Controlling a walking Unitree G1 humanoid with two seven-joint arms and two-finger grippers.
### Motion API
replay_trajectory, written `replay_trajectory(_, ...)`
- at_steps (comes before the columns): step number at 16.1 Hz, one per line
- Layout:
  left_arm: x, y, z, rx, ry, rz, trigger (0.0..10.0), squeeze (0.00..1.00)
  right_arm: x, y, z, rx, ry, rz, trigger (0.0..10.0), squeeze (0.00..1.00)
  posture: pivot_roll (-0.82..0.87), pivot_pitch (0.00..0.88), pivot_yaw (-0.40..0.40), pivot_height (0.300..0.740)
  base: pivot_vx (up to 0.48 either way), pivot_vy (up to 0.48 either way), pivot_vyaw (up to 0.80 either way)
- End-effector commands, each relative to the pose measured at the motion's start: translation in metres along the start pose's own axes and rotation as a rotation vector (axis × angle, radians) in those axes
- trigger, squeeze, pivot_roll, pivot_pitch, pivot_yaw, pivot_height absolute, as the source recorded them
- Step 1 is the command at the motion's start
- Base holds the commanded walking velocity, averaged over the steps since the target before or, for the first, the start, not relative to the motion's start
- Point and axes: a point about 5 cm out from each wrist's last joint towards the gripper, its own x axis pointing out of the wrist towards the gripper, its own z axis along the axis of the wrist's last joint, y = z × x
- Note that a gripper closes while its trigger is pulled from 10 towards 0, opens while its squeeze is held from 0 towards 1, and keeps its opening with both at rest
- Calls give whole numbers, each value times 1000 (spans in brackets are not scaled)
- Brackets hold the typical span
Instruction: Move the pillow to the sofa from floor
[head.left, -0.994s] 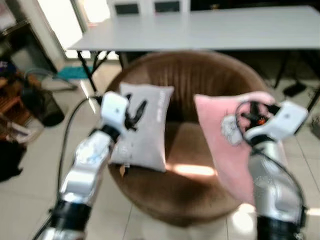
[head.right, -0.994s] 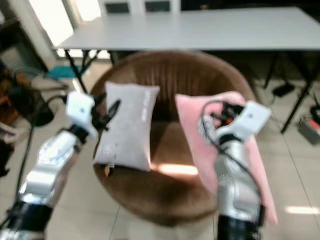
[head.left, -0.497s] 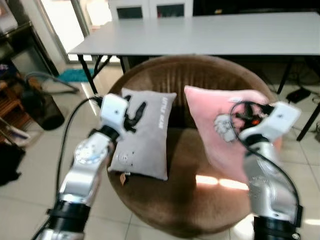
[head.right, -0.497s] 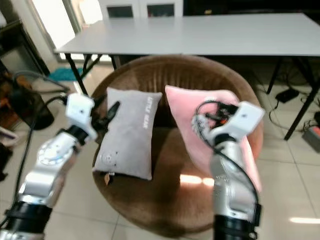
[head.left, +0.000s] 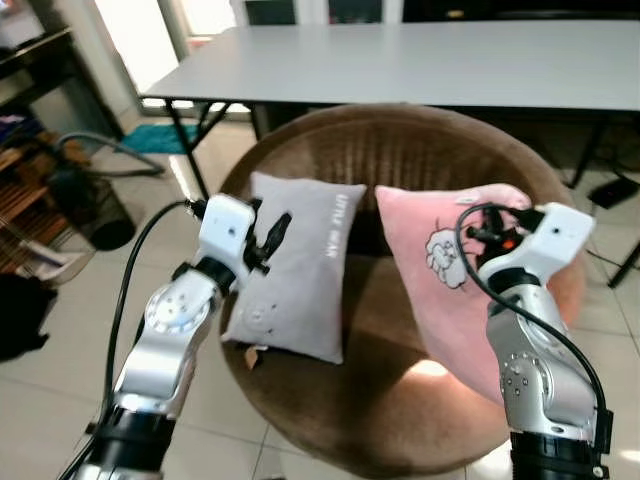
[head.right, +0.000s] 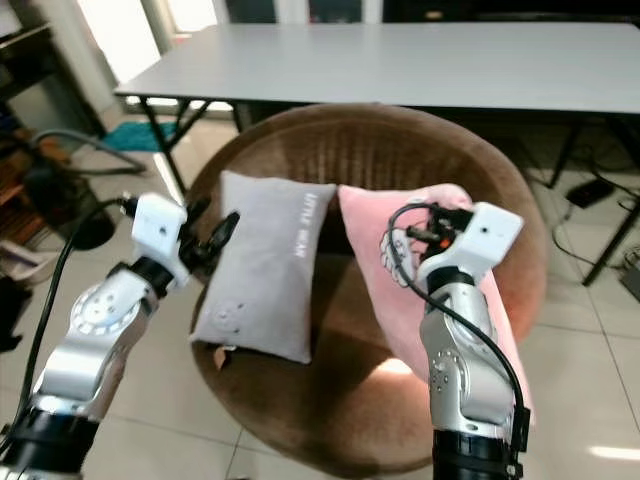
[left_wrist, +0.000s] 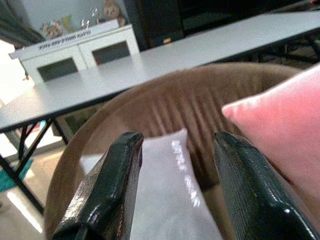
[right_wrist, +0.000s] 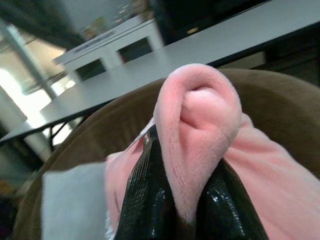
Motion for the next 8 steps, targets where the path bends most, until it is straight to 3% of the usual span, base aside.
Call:
replay_trajectory(1, -2, 1, 4, 28, -3, -24, 10000, 0, 5, 5, 9, -13, -4, 63, 10000, 0, -79, 5, 81, 740, 0, 0, 0)
replay_trajectory(4, -11, -5, -5, 24, 61, -132, 10000, 0, 6, 0, 0, -98, 111, 136, 10000, 0, -75, 34, 82, 740, 0, 0, 0)
replay_trajectory(8, -32, -11, -21, -38, 178, -296, 10000, 0, 16, -6, 3, -107, 164, 162, 10000, 0, -59, 73, 78, 740, 0, 0, 0)
